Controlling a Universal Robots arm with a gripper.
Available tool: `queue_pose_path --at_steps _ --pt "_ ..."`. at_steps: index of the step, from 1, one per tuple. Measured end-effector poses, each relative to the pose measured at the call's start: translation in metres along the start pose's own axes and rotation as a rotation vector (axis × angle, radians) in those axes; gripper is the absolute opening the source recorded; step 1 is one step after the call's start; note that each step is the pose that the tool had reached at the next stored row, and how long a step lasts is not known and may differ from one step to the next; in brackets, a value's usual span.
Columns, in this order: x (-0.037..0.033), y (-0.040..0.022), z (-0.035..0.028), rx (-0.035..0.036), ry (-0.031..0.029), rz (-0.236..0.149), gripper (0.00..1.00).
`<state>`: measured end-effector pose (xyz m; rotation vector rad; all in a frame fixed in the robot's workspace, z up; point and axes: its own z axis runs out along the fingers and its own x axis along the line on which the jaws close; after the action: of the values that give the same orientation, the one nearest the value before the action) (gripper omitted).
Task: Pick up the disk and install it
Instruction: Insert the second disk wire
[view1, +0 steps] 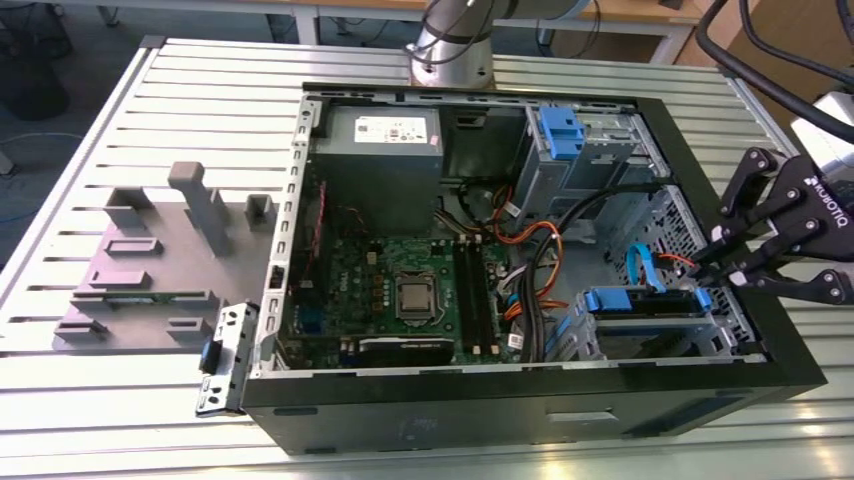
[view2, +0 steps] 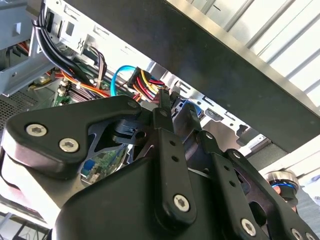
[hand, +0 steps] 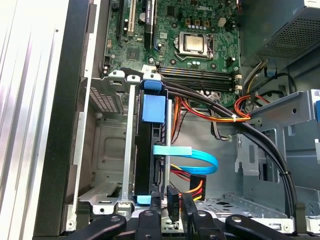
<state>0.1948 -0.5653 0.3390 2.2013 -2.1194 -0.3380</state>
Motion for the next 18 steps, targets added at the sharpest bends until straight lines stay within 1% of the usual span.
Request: queue_pose_path --at_steps 2,9,10,11,12,13,18 --pt "0.0001 -0.0002 0.0010 -0.0007 0.0000 0.000 0.30" --pt "0.0001 -0.0003 0.0012 -0.0009 0.0000 0.000 0.30" --pt "0.0002 -0.0003 0.0013 -0.0009 0.0000 0.000 0.29" --pt "0.0001 -0.0003 0.0013 -0.0010 0.0000 0.000 0.22" --pt "0.0001 -0.0003 0.0013 -0.0009 0.0000 0.000 0.22" --pt "0.0001 -0.0003 0.0013 -0.0009 0.0000 0.000 0.17" --pt "0.0001 -0.0003 0.0013 -0.0010 0.0000 0.000 0.16"
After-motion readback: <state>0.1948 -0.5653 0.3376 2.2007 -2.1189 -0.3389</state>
